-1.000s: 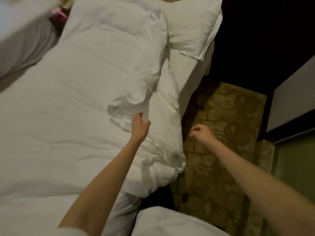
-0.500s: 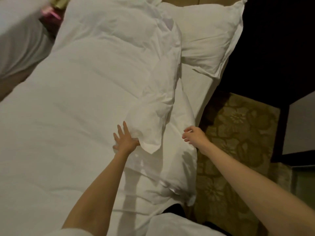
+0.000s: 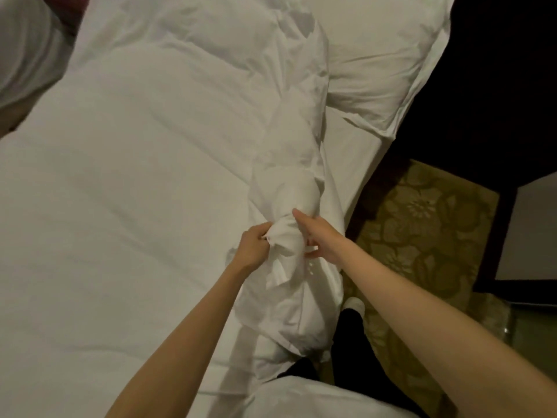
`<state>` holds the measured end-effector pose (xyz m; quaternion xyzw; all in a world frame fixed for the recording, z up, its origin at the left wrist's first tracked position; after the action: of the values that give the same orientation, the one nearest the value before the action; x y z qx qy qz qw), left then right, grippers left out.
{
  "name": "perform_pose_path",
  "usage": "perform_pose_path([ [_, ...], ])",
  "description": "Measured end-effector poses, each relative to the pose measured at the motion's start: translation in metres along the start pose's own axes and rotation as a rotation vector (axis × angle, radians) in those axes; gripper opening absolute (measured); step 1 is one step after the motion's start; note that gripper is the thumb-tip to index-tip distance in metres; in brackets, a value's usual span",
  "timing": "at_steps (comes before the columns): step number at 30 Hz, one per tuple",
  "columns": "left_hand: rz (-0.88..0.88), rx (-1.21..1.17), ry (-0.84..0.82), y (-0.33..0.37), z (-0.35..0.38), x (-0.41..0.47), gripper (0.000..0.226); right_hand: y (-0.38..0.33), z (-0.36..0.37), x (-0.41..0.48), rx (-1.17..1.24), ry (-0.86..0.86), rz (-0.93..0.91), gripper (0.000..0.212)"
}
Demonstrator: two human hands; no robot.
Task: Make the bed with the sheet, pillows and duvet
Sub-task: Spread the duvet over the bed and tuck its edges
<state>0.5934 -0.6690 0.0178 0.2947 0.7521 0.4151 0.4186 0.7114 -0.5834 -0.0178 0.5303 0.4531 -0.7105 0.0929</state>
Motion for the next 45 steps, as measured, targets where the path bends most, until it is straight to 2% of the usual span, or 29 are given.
perform_pose_path([
  [3, 0.068, -0.048, -0.103, 0.035, 0.033, 0.005, 0.05, -0.008, -0.032, 0.001, 0.139, 0.058, 0.032, 0.051],
  [6, 0.062, -0.082, -0.184, 0.06, 0.069, 0.014, 0.037, -0.025, -0.083, -0.002, 0.152, 0.209, -0.038, 0.057],
  [10, 0.043, -0.103, -0.253, 0.095, 0.121, 0.033, 0.018, -0.056, -0.156, -0.024, 0.183, 0.373, -0.17, 0.047],
  [13, 0.11, -0.087, -0.178, 0.131, 0.153, 0.046, 0.015, -0.081, -0.216, -0.042, 0.162, 0.478, -0.265, 0.044],
  [17, 0.186, -0.124, -0.087, 0.177, 0.19, 0.066, 0.023, -0.118, -0.292, -0.069, -0.01, 0.626, -0.402, 0.044],
  [20, 0.191, -0.13, -0.122, 0.199, 0.22, 0.088, 0.008, -0.134, -0.354, -0.088, -0.139, 0.765, -0.435, 0.042],
  [23, 0.163, -0.115, -0.034, 0.211, 0.234, 0.113, 0.022, -0.138, -0.416, -0.106, -0.206, 0.882, -0.461, 0.036],
  [25, 0.129, -0.066, -0.007, 0.216, 0.24, 0.133, 0.036, -0.137, -0.449, -0.112, -0.236, 0.909, -0.46, 0.031],
  [28, 0.156, 0.127, -0.033, 0.225, 0.251, 0.168, 0.052, -0.138, -0.485, -0.113, -0.277, 0.948, -0.45, 0.026],
  [34, 0.362, 0.54, -0.014, 0.273, 0.27, 0.242, 0.077, -0.188, -0.525, -0.103, -0.287, 0.992, -0.49, 0.014],
  [36, 0.458, 0.604, -0.032, 0.299, 0.277, 0.273, 0.085, -0.212, -0.539, -0.092, -0.294, 1.002, -0.495, 0.011],
  [39, 0.48, 0.5, -0.159, 0.332, 0.293, 0.329, 0.088, -0.246, -0.562, -0.067, -0.312, 1.008, -0.503, 0.01],
  [43, 0.486, 0.579, -0.339, 0.375, 0.323, 0.391, 0.082, -0.286, -0.57, -0.053, -0.416, 0.951, -0.529, 0.013],
  [45, 0.335, 0.64, -0.477, 0.367, 0.341, 0.412, 0.081, -0.294, -0.58, -0.047, -0.445, 0.927, -0.531, 0.015],
])
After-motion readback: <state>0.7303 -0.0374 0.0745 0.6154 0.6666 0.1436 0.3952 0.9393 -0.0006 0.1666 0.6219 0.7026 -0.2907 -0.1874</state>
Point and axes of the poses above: each hand's wrist, its own x-axis towards the middle knuckle, its own z-axis out of the palm, y = z × x, the point moved 8 cm from there along x, towards the middle knuckle, and after that the axes turned 7 degrees about -x, right-handed, at the moved point
